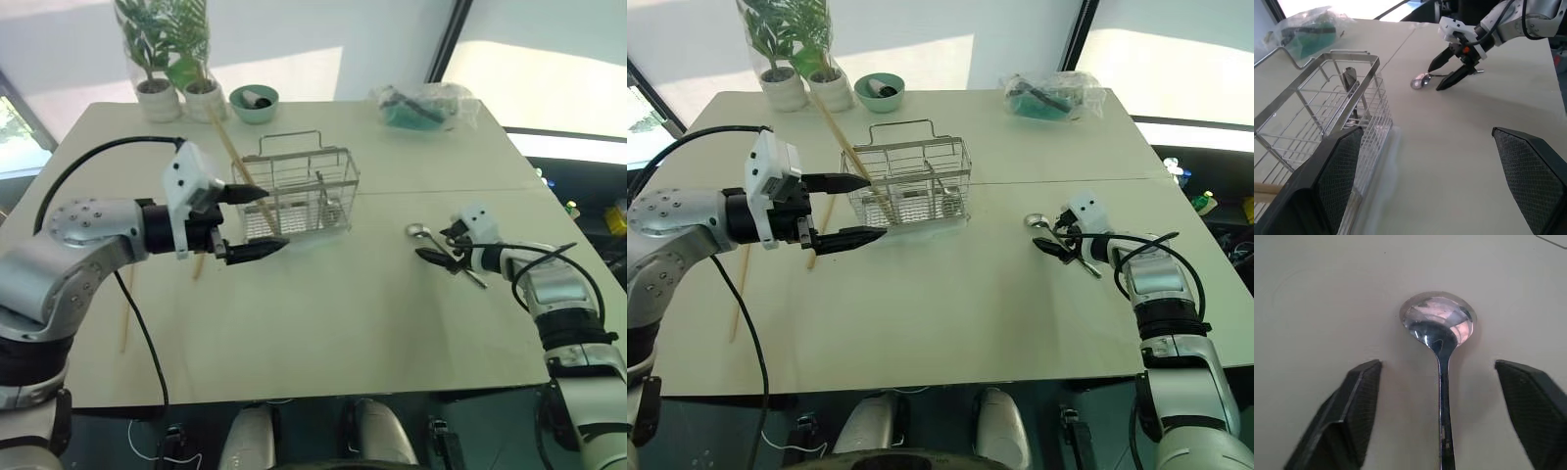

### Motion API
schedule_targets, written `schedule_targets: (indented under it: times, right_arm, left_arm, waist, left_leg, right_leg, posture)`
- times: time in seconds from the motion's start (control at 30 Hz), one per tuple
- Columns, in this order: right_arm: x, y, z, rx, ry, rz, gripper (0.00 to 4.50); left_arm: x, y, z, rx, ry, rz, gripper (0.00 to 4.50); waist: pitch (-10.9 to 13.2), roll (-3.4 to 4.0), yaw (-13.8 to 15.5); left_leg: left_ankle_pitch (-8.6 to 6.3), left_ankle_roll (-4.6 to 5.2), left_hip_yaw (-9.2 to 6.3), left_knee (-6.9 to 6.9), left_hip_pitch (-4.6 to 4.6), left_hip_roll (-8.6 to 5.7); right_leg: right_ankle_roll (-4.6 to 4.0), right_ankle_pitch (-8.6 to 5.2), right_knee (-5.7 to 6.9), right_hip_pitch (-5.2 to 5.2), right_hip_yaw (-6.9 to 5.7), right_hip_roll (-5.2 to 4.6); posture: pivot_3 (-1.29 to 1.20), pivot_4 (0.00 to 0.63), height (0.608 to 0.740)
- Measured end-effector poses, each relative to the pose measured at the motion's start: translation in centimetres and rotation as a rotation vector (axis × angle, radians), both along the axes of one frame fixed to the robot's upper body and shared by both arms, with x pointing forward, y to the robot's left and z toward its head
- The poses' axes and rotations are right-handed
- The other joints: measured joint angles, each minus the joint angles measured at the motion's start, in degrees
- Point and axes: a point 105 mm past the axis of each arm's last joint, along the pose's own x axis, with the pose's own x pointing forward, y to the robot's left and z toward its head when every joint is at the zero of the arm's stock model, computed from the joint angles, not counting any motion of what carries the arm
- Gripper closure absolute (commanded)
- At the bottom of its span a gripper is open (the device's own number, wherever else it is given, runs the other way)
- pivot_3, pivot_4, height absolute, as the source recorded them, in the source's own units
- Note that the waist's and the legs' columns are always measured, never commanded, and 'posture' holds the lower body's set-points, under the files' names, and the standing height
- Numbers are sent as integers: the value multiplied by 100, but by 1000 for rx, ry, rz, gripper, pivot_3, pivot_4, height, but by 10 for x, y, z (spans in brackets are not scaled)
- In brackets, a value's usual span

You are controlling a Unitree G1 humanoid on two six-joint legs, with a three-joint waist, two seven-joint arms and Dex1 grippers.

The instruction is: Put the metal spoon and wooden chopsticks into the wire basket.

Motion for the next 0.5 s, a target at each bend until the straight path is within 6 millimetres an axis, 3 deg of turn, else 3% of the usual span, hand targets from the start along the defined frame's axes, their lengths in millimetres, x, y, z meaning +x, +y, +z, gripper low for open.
schedule_targets:
  times: [0.13, 0.17, 0.5]
  right_arm:
    - [0, -1, -1, 1, 1, -6, 4292]
    - [0, -1, -1, 0, 0, -8, 4461]
    - [-6, -2, 6, 19, -49, -35, 4461]
  left_arm:
    - [-2, 0, -2, -1, 16, -9, 0]
    - [-2, 1, -2, 0, 16, -10, 0]
    - [-1, 1, 5, -4, -5, -13, 0]
  waist:
    - [0, 0, 32]
    - [0, 0, 34]
    - [8, 9, 38]
  left_leg:
    - [0, 0, -2, 2, 0, -1]
    - [0, 0, -3, 2, 0, -2]
    - [0, 0, -5, -1, -5, -2]
  right_leg:
    - [-1, 0, -2, 4, 0, 0]
    - [0, 0, -3, 4, 0, -1]
    - [4, -2, -2, -1, 0, 0]
  posture:
    - [0, 150, 717]
    - [0, 150, 717]
    - [0, 150, 717]
